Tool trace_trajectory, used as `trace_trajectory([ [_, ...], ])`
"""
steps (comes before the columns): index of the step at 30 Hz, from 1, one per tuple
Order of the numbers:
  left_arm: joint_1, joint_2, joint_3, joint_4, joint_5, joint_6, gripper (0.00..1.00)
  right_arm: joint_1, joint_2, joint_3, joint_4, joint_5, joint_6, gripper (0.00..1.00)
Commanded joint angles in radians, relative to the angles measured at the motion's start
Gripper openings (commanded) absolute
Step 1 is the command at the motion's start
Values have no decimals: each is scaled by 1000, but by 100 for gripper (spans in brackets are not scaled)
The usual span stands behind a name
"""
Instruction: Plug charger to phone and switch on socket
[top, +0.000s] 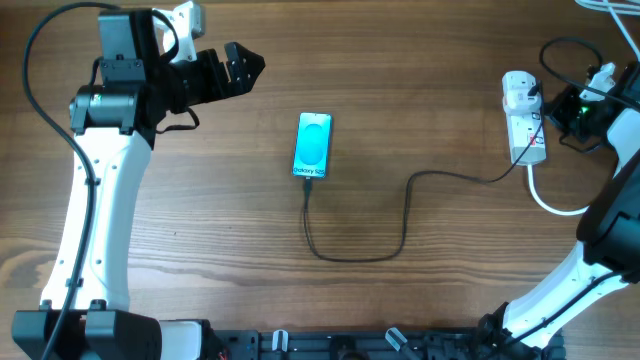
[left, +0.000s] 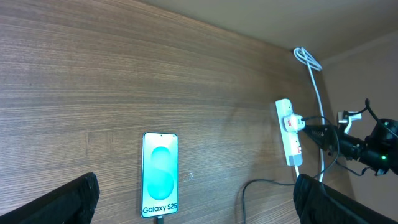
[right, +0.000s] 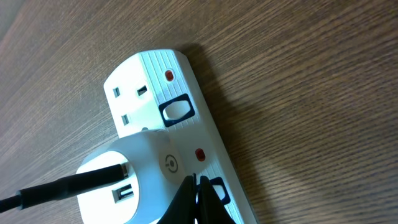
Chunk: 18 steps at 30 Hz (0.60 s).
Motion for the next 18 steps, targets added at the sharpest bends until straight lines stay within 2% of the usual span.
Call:
trace_trajectory([
  [1,4,-5,13,3,-2,5,100,3,40,-8,6,-8,-21,5],
  [18,4,-5,13,3,-2,5,100,6,75,-8,-22,-8,-55,5],
])
